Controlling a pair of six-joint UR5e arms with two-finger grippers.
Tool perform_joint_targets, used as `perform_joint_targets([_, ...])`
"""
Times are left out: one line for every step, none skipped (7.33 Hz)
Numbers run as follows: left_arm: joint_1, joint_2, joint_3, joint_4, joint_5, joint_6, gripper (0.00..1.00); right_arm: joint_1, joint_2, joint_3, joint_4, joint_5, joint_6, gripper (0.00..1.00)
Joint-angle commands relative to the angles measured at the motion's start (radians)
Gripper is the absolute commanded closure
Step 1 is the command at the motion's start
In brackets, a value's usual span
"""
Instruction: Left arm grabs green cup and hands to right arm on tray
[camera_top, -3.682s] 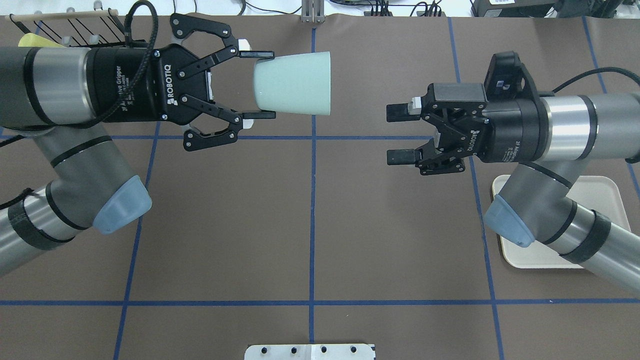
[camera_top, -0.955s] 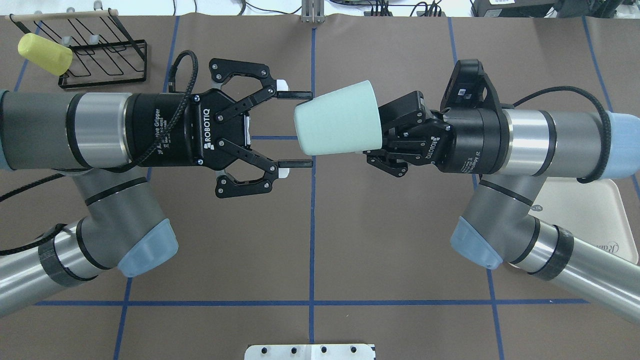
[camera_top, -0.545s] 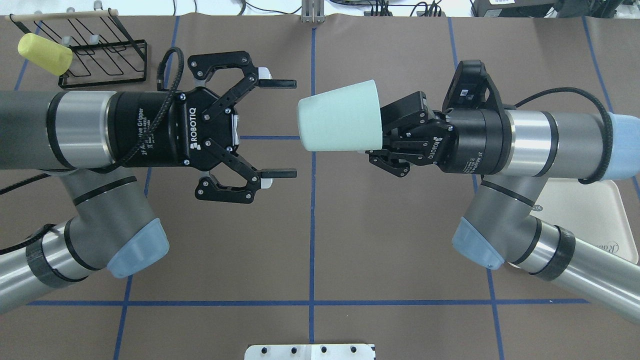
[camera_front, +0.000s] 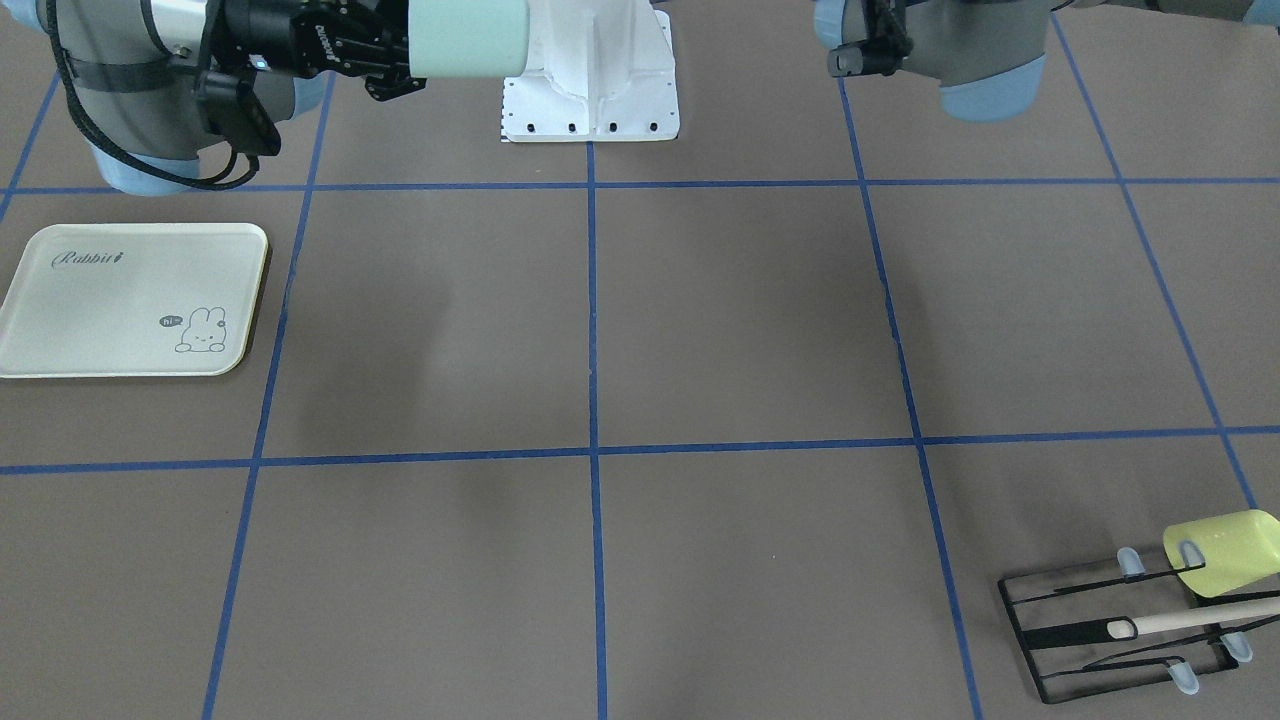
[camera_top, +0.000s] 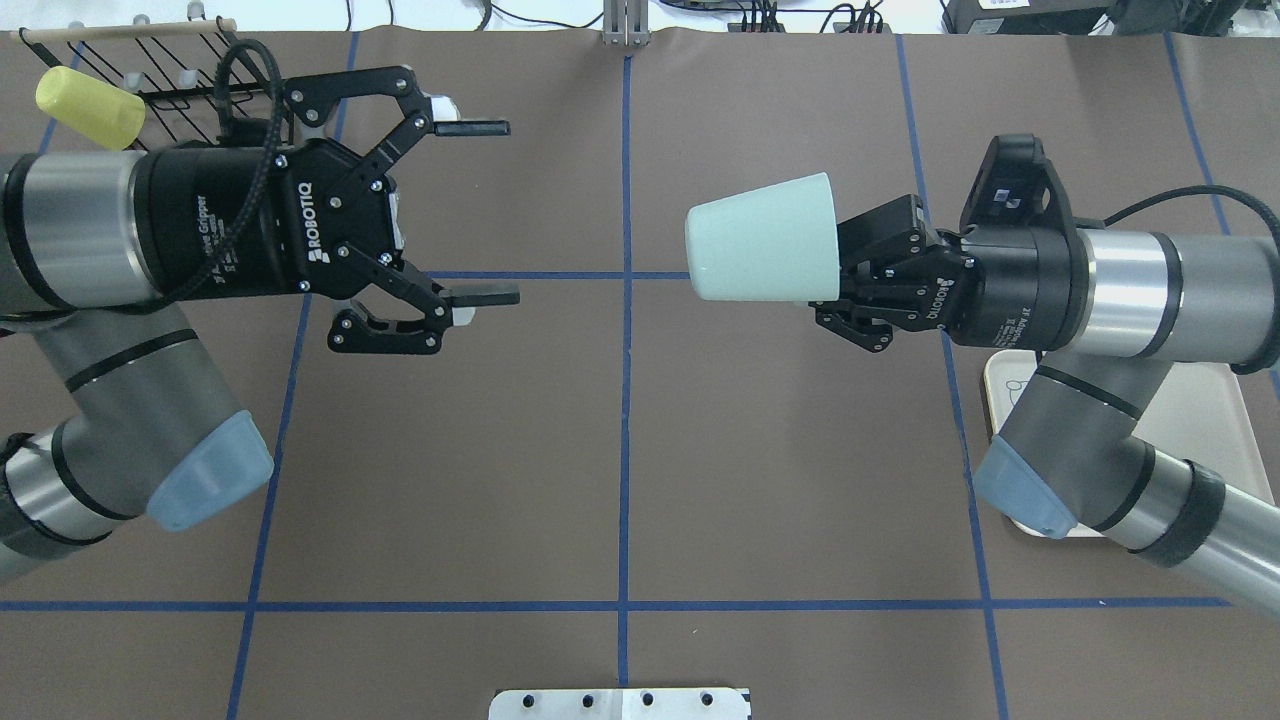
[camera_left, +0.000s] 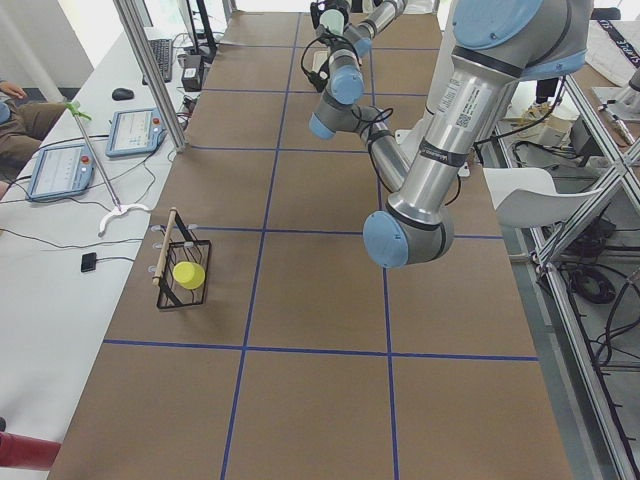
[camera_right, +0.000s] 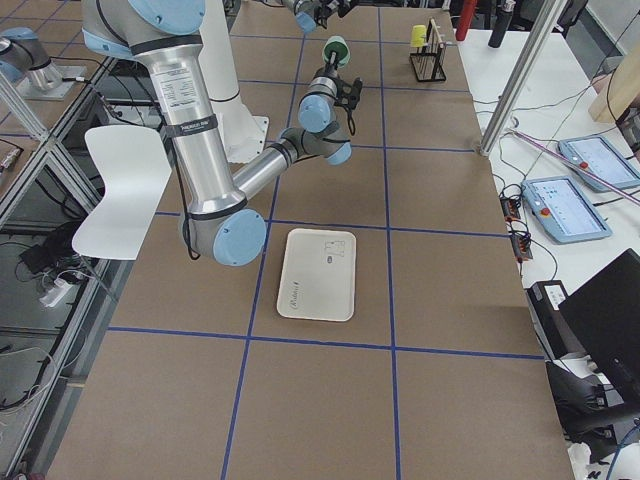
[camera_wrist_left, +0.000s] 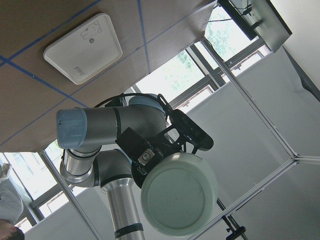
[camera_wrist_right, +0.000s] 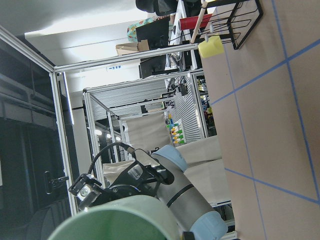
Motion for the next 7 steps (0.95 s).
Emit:
perform_joint_targets([-0.081, -0.015, 0.021, 0.132, 0.003, 0.073, 0.00, 0.143, -0.080, -0.023, -0.180, 0.250, -0.151, 1.00])
perform_joint_targets([-0.081, -0.037, 0.052, 0.183, 0.001, 0.136, 0.00, 0.250, -0.086, -0.017, -0.326, 0.372, -0.179, 1.00])
perform_joint_targets([-0.079, -0.041, 0.072, 0.232, 0.001, 0.159, 0.00, 0.322, -0.115, -0.034, -0.392, 0.430, -0.245, 1.00])
perform_joint_targets([-0.079, -0.075, 0.108, 0.322, -0.017, 0.254, 0.00, 0.364, -0.171, -0.033, -0.489, 0.451, -0.356, 1.00])
perform_joint_targets([-0.079, -0.122, 0.110, 0.497, -0.076, 0.365, 0.00, 0.384, -0.231, -0.033, -0.558, 0.455, -0.465, 1.00])
perform_joint_targets([-0.079, -0.145, 0.104, 0.633, -0.095, 0.474, 0.00, 0.400, -0.294, -0.031, -0.644, 0.444, -0.612, 1.00])
perform_joint_targets([-0.078, -0.153, 0.107, 0.683, -0.095, 0.515, 0.00, 0.418, -0.343, -0.031, -0.702, 0.433, -0.750, 1.00])
